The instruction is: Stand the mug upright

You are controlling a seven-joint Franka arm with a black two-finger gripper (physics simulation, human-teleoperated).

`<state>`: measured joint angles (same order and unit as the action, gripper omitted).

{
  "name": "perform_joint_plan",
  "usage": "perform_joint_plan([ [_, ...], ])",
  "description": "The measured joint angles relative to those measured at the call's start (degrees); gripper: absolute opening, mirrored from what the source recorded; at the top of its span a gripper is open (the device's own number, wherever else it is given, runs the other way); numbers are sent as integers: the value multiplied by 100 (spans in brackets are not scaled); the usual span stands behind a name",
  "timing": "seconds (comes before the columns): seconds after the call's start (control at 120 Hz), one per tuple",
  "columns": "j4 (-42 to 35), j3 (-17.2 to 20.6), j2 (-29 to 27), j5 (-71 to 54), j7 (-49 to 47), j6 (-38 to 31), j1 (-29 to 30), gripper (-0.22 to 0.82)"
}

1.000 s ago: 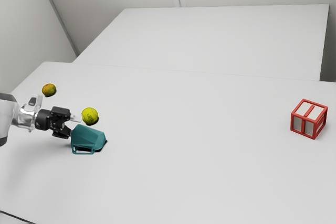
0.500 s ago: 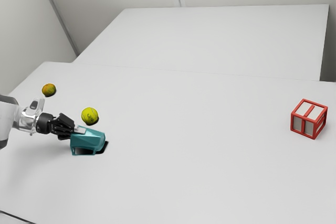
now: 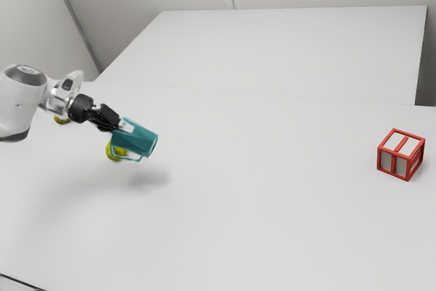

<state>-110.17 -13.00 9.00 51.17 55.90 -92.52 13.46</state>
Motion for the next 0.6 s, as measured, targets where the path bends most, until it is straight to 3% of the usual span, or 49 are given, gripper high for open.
perform_joint_plan([
  [0.075, 823, 53, 310, -637, -138, -352, -519, -18],
  [0.242, 2632, 70, 1552, -2541, -577, -1114, -1317, -18],
  [0.425, 3357, 71, 2538, -4295, -1195, -2029, -1788, -18],
  [0.6, 3504, 71, 2754, -4856, -1794, -2533, -1946, -18],
])
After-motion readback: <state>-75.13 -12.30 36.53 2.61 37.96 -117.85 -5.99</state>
